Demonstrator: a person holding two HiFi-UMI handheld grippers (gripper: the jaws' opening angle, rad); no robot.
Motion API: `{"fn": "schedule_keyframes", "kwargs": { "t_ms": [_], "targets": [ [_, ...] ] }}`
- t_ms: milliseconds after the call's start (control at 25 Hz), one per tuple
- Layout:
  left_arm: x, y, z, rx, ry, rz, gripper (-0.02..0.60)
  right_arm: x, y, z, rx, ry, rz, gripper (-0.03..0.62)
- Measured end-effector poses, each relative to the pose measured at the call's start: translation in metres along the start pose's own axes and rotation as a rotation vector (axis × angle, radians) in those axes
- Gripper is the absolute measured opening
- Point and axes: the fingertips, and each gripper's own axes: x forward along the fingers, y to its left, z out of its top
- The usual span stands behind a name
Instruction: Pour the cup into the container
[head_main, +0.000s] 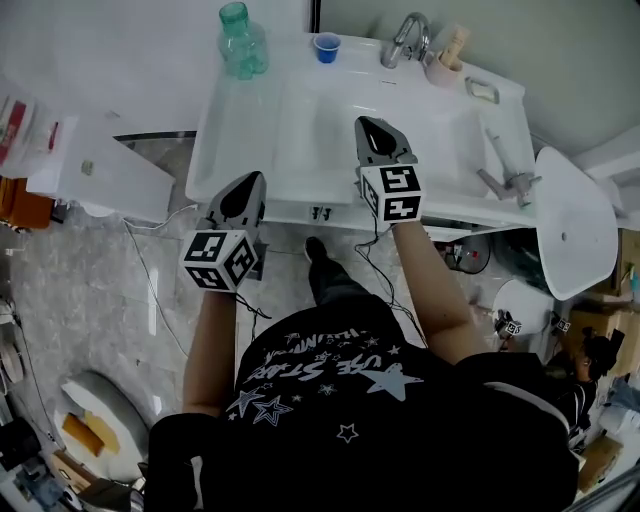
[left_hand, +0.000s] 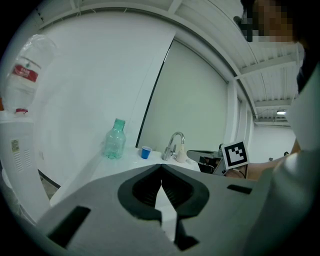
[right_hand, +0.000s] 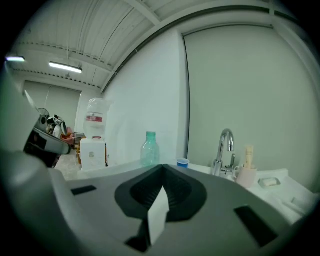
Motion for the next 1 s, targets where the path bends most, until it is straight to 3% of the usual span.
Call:
{"fn": "schedule_keyframes", "kwargs": {
  "t_ms": [640, 1000],
  "targets": [
    [-0.119, -0.085, -0.054, 0.000, 0.010, -0.067, 0.011, -0.165, 0.063, -0.026, -0.011, 0.020, -0.039, 0.006],
    [-0.166, -0.109, -0.068, -0.005, 0.004, -0.081, 0.011, -0.227, 0.086, -0.031, -0.008, 0.015, -0.065, 0.006]
  ]
}}
